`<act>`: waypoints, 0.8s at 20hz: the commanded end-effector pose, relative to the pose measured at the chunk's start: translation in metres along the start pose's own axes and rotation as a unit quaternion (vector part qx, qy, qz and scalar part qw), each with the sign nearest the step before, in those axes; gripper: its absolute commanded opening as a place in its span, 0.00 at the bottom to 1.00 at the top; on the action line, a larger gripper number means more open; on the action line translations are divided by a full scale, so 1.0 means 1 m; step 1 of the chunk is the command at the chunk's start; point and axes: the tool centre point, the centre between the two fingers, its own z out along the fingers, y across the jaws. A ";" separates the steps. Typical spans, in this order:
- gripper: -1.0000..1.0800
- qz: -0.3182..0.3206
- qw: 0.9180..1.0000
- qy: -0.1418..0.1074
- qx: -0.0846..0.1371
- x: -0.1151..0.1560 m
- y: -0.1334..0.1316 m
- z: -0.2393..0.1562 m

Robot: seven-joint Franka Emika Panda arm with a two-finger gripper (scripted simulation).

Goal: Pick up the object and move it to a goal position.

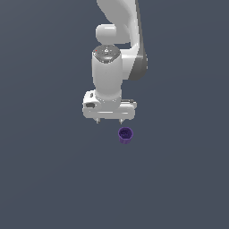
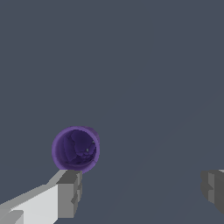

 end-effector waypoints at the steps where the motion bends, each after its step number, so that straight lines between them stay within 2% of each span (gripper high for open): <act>1: 0.62 0.000 1.000 0.000 0.000 0.000 0.000 0.000; 11: 0.62 -0.018 1.000 -0.002 -0.001 -0.001 -0.009 0.004; 16: 0.62 -0.015 1.000 -0.013 0.000 0.001 -0.010 0.008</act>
